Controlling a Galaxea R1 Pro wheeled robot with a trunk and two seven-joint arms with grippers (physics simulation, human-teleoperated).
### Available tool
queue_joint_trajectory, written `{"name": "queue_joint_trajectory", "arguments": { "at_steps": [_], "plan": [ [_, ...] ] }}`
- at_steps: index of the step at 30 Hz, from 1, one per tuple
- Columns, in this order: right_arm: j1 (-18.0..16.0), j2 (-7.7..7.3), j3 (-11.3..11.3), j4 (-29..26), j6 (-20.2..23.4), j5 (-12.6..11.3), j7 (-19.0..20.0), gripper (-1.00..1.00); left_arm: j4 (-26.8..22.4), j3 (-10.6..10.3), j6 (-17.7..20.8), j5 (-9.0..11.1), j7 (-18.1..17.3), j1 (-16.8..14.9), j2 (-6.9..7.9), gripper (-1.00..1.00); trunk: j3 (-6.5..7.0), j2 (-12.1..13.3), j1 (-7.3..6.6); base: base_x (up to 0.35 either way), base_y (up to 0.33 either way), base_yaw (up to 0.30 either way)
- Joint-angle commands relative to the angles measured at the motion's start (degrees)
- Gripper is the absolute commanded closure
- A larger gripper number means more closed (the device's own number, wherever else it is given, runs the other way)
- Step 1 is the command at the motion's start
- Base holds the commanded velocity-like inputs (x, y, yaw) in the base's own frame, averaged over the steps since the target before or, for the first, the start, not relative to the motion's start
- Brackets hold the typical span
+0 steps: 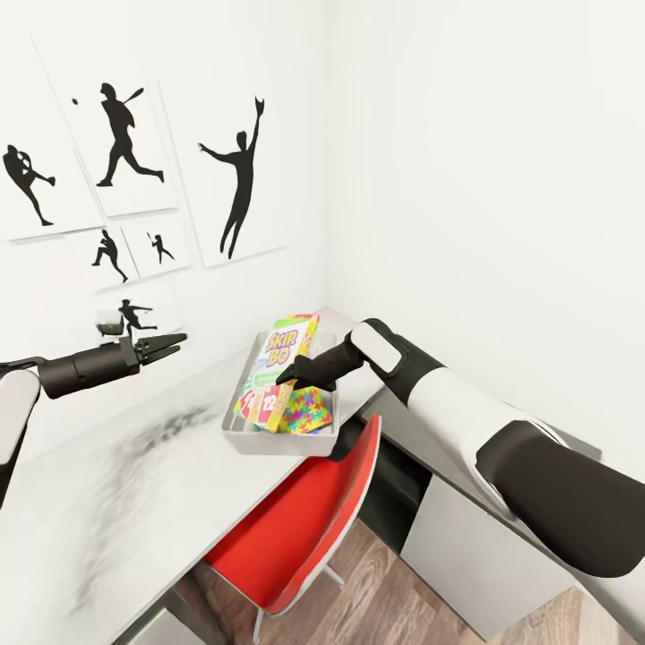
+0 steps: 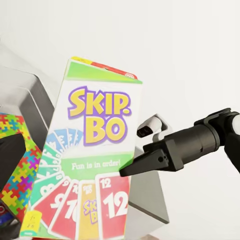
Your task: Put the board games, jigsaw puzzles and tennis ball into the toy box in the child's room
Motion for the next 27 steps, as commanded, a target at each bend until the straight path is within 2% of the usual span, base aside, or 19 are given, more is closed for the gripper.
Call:
{"name": "queue_joint_trajectory", "arguments": {
  "at_steps": [1, 5, 11, 20, 27],
  "plan": [
    [-0.09, -0.04, 0.30, 0.00, 0.04, -0.18, 0.06, 1.00, 0.01, 0.02, 0.21, -0.22, -0.22, -0.07, 0.00, -1.00, -0.12, -0.12, 0.04, 0.123, 0.000, 0.003],
    [-0.08, -0.11, 0.30, 0.00, 0.04, -0.18, 0.06, 1.00, 0.01, -0.05, 0.15, -0.23, -0.08, -0.07, -0.01, -1.00, -0.13, -0.12, 0.04, 0.191, -0.057, 0.002],
    [-0.04, -0.03, 0.33, 0.00, 0.04, -0.18, 0.06, 1.00, 0.01, -0.08, 0.12, -0.24, -0.05, -0.07, -0.03, -1.00, -0.13, -0.12, 0.04, 0.138, -0.207, 0.026],
    [0.00, 0.06, 0.38, 0.01, 0.04, -0.18, 0.07, 1.00, 0.01, -0.10, 0.12, -0.15, -0.05, -0.06, -0.08, -1.00, -0.13, -0.12, 0.04, 0.167, -0.187, 0.220],
    [0.15, -0.15, 0.46, 0.07, 0.04, -0.18, 0.14, 1.00, 0.01, -0.10, 0.12, -0.15, -0.05, -0.07, -0.10, -1.00, -0.13, -0.12, 0.04, 0.023, -0.045, 0.038]
  ]
}}
